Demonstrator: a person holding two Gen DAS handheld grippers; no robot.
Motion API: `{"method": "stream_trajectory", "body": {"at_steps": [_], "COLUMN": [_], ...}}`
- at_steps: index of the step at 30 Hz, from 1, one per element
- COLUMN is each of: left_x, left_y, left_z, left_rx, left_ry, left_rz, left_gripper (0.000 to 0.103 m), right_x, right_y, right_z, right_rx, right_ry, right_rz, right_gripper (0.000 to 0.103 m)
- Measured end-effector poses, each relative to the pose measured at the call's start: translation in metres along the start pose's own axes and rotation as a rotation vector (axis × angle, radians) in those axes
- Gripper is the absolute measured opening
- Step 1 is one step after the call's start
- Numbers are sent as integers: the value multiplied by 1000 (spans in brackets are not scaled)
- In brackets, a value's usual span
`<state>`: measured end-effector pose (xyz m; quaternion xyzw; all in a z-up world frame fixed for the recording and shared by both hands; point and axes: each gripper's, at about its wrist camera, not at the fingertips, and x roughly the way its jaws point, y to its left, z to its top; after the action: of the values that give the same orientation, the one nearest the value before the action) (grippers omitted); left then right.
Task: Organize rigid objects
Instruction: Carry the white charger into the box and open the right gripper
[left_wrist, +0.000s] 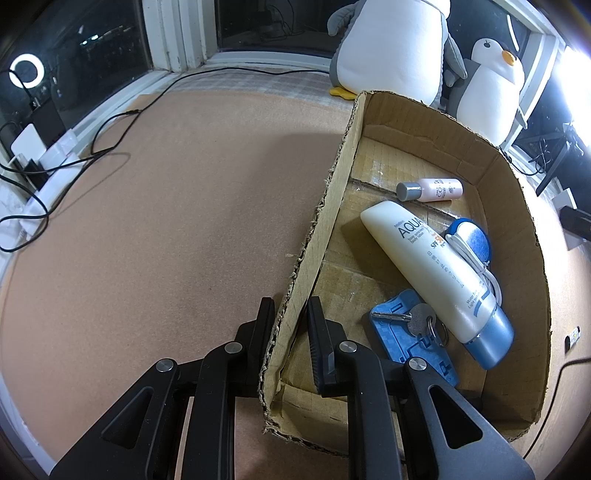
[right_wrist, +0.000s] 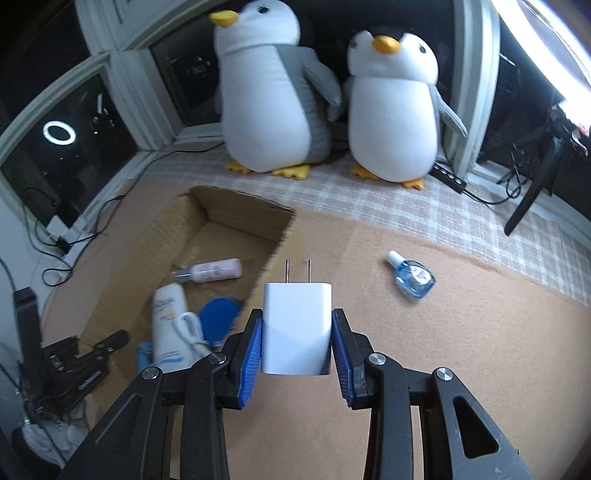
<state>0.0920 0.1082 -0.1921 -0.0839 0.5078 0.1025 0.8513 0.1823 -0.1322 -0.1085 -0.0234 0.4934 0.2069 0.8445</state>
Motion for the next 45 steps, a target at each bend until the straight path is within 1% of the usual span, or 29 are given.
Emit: {"method": "stream_trajectory", "body": {"at_steps": [6,10,13,19,24,33,45], "left_x": [0,0,1,0,0,0,0], "left_y": [0,0,0,0,0,0,0], "left_z": [0,1,1,0,0,0,0], "left_rx": [-1,-1,-1,-1,-1,-1,-1], "left_ry": [-2,-3,-4,-3,-3,-4,-4], "left_rz": [-1,-1,-1,-1,-1,-1,-2], "left_gripper": [16,16,16,16,16,16,16], "right_x": [-17,-21,-19,-7,2,13,15], "right_y": [40,68,88,110,119,124,130], "right_z": [-5,-12,-22,-41,-51,-60,-63], "right_rx": [-72,-128,-171,-232,-265,-283,-314], "right_ry": [-16,-6,12,56,80,114,109], "right_rz": [63,102,124,145,146,146,128], "right_gripper": [32,32,32,32,32,32,32]}}
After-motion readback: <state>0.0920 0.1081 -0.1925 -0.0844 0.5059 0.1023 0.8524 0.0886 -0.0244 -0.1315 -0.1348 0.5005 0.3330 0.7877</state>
